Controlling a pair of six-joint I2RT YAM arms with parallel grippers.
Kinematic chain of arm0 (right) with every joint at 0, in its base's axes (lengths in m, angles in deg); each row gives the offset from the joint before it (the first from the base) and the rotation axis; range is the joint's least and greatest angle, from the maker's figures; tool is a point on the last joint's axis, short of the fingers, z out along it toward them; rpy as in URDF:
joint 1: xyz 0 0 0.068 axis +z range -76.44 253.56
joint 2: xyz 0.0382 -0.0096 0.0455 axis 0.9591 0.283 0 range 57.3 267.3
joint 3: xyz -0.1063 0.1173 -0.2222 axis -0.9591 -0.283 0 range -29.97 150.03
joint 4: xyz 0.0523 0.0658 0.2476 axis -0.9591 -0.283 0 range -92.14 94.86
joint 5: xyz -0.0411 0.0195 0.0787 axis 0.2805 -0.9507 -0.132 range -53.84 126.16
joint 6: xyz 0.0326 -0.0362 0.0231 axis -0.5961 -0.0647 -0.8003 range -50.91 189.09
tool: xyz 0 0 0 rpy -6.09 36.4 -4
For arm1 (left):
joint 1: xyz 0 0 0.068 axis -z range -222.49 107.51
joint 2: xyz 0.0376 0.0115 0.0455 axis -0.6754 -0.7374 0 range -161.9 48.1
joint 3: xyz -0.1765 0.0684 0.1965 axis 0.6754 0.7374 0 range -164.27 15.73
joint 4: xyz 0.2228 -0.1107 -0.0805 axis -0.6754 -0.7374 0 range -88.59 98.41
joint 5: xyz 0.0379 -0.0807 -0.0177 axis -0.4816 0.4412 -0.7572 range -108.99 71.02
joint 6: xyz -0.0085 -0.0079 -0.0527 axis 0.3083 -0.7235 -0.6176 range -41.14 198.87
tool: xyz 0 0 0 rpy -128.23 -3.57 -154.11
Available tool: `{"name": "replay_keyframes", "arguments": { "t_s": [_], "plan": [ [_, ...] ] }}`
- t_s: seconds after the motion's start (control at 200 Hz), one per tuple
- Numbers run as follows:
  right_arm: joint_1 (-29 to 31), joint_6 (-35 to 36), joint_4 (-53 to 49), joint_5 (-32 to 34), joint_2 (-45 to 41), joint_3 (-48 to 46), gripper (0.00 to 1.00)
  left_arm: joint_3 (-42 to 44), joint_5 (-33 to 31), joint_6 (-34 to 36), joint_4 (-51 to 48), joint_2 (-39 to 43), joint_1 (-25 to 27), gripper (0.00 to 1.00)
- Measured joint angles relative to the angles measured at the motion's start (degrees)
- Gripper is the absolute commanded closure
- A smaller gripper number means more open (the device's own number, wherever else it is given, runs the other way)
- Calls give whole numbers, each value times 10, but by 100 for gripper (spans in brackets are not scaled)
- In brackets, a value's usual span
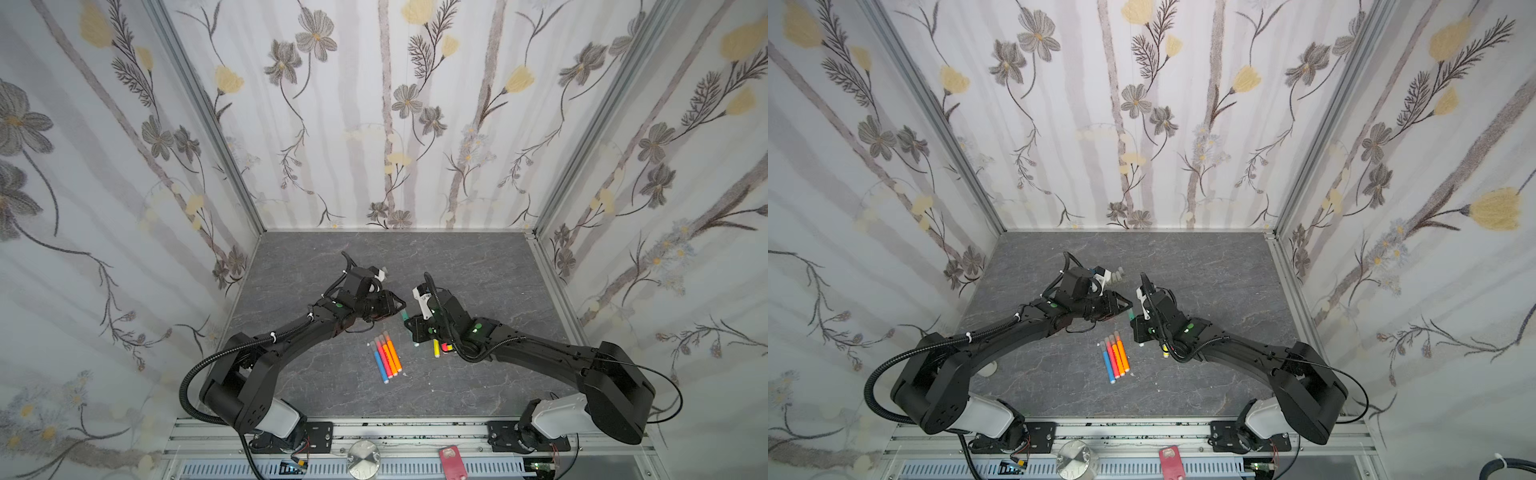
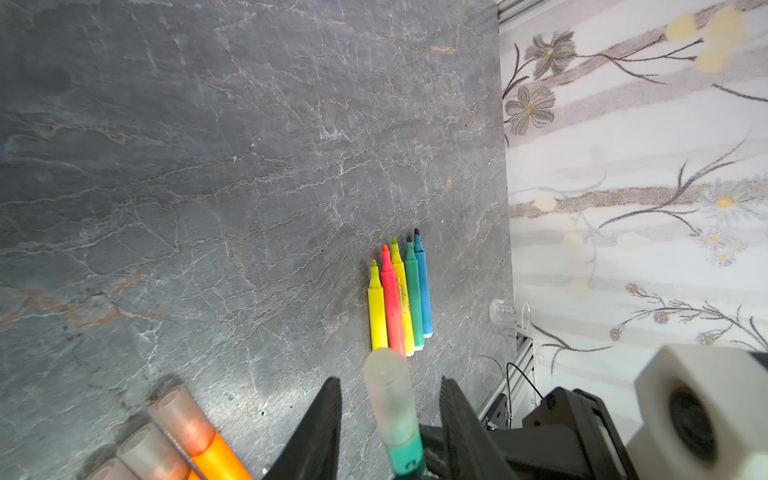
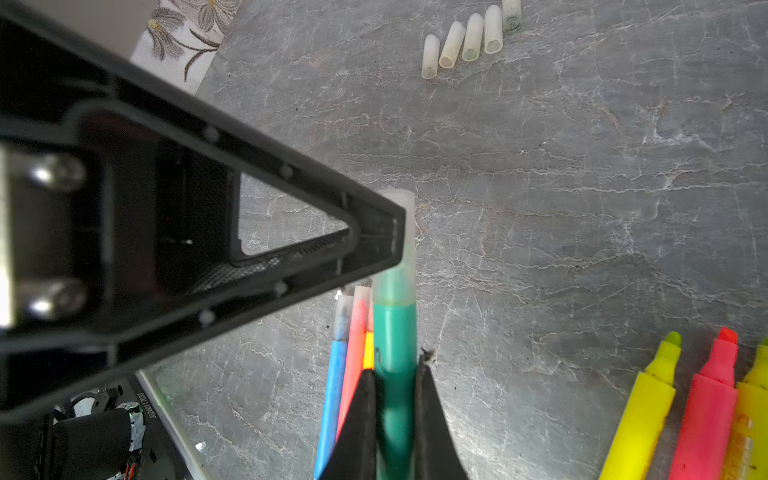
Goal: Open the pen caps
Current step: 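Lift the green marker with the right gripper while the left gripper reaches its cap, then grip the green marker's cap with the left gripper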
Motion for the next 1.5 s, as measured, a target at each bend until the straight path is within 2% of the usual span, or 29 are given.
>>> {"name": "replay_keyframes", "arguments": {
  "t_s": [0.25,0.5,0.884,1.049,1.104,1.209,1.259,1.344,1.499],
  "plan": [
    [0,-3,6,-2,1,0,98,-5,-2,0,5,-15,5,64],
    [-1,-4,9,-11,3,1,99,-13,-17,1,5,-18,6,75],
    [-5,-11,9,-11,3,1,99,-14,-19,-1,16,-24,6,85],
    [-7,-15,9,-11,5,1,99,-16,-17,-5,23,-27,6,98],
    [-7,-15,9,-11,6,1,95,-16,-16,-7,23,-28,6,100],
    [-9,-15,10,-11,6,0,75,-16,-16,-11,25,-28,6,100],
    [-9,-15,20,-11,4,-5,70,-16,-17,-11,27,-28,6,100],
    [-10,-15,45,-11,-6,-22,66,-11,-17,-28,31,-28,6,100],
    [-10,-15,101,-11,-21,-62,65,0,-14,-71,47,-30,6,100]
  ]
}}
